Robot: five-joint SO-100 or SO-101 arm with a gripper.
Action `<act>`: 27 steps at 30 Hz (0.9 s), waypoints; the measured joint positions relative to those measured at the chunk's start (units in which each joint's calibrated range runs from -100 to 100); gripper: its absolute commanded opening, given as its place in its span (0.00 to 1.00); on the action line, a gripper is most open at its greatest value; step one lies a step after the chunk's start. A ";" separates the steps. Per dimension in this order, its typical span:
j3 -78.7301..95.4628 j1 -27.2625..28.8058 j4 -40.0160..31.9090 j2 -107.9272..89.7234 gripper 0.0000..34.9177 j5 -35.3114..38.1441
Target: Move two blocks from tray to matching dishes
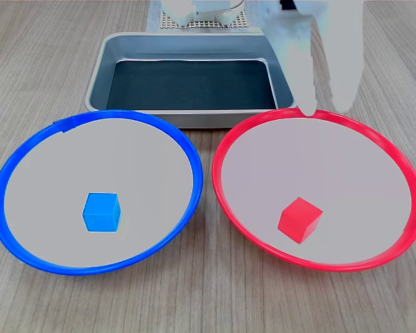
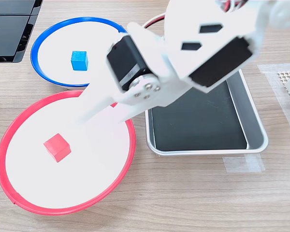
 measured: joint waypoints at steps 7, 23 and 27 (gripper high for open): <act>23.87 5.93 -9.95 -27.02 0.01 -1.12; 63.52 15.66 11.34 -89.09 0.00 -5.71; 63.52 15.66 17.54 -89.17 0.00 -5.86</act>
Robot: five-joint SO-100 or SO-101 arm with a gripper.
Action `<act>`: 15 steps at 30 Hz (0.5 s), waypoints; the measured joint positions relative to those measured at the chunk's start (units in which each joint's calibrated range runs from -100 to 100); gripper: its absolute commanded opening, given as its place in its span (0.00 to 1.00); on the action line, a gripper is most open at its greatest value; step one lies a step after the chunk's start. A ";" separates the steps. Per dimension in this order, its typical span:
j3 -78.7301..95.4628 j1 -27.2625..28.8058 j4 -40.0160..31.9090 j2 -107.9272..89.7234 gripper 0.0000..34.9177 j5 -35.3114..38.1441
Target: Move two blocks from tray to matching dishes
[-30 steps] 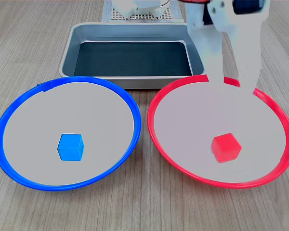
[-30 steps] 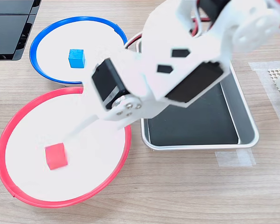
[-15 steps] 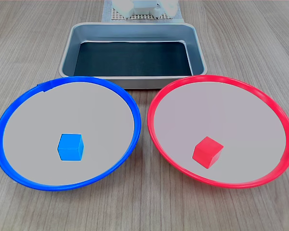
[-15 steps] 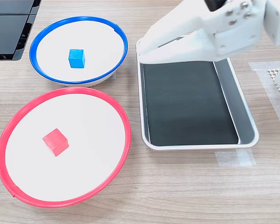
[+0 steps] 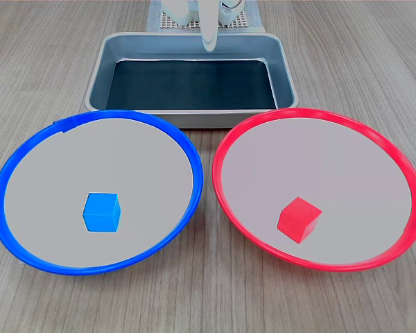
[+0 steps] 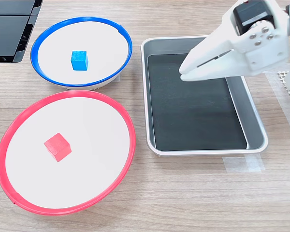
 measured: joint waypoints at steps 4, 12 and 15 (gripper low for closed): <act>0.00 0.00 3.51 -0.51 0.01 -0.05; 0.00 0.00 4.32 -0.60 0.01 -0.29; 0.00 0.00 4.32 -0.60 0.01 -0.29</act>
